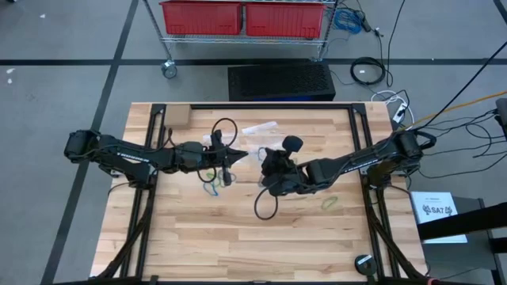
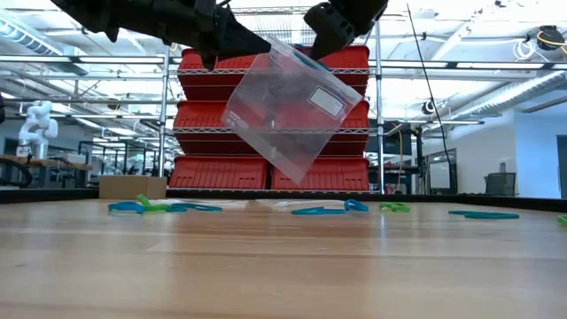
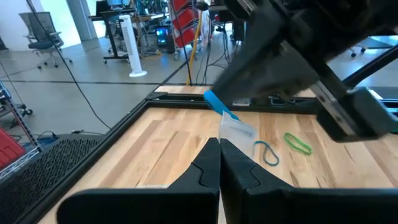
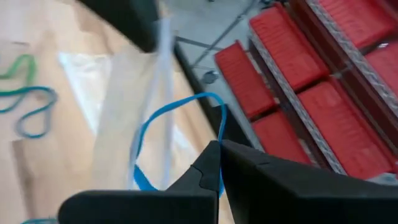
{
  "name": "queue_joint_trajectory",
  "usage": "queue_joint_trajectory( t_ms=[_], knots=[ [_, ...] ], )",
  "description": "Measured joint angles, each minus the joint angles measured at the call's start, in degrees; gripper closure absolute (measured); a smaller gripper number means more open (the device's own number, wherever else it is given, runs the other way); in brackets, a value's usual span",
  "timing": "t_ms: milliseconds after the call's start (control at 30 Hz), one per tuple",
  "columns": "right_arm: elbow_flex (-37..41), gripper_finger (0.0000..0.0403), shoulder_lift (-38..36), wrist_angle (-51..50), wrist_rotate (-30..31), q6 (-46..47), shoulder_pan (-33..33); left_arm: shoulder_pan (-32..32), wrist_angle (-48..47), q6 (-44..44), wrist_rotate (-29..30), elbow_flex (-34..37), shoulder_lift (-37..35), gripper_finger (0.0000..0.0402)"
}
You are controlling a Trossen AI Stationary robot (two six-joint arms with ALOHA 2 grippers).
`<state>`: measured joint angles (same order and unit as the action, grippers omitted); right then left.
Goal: Sort rubber bands
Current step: Put the blue rubber band into the transparent zip bag
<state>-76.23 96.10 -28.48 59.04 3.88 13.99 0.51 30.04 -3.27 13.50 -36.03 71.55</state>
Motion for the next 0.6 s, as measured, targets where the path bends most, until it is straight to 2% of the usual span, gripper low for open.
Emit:
queue_joint_trajectory(
  t_ms=[200, 600],
  knots=[
    [0.0, 0.0403, 0.1, -0.4, -5.1, 2.0, 0.8, 0.0, 0.0, 0.0, 0.0, 0.0, 0.0, 0.0402],
    [0.0, 0.0403, 0.2, 0.0, -3.5, 3.2, 3.0, 0.0, -0.1, 0.0, 0.1, 0.0, 0.0, 0.0402]
  ],
)
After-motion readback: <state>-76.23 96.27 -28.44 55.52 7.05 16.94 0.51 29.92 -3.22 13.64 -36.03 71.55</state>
